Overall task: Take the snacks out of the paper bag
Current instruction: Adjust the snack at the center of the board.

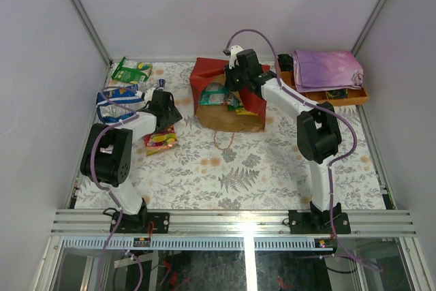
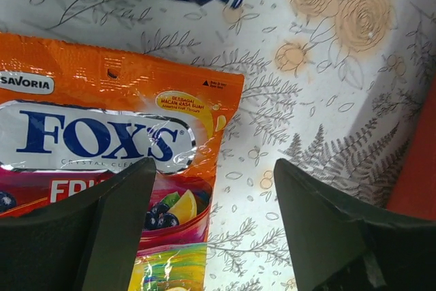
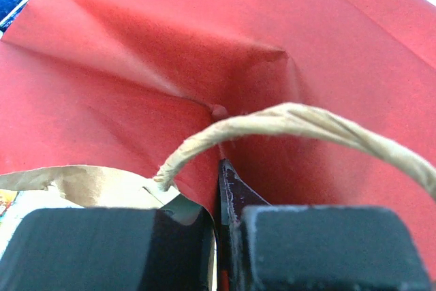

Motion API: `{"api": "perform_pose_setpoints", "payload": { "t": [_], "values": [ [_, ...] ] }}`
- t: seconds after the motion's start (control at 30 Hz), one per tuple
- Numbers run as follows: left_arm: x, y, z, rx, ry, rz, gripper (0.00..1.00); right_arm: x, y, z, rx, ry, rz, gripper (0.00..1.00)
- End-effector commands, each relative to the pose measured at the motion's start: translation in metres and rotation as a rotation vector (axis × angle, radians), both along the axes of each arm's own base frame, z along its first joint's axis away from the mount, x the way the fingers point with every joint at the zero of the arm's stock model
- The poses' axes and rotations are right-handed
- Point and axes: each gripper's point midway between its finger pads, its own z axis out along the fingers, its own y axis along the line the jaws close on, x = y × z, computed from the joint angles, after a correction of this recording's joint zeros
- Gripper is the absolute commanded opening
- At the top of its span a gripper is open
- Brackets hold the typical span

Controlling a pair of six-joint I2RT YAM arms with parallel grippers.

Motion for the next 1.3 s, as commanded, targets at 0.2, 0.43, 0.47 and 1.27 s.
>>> {"api": "perform_pose_setpoints", "payload": {
  "t": [0.2,0.43,0.47,1.27],
  "values": [
    [-0.074,-0.02,0.003,0.117,0.105,-0.147,0.75,0.004,0.003,0.028,0.057,-0.044,-0.001,0.0],
    [-0.087,-0.054,0.018,0.221,0.121,-0.201,0.76,0.002,0.002,0.031,0.063,-0.046,-0.002,0.0],
    [-0.092,-0.057,0.013,0.208,0.133,-0.206,0.76,0.002,0.001,0.03,0.059,-0.045,-0.004,0.0],
    [-0.07,-0.072,0.095,0.135,-0.131,-0.23,0.82,-0.005,-0.007,0.042,0.015,-0.087,0.03,0.0]
  ]
}}
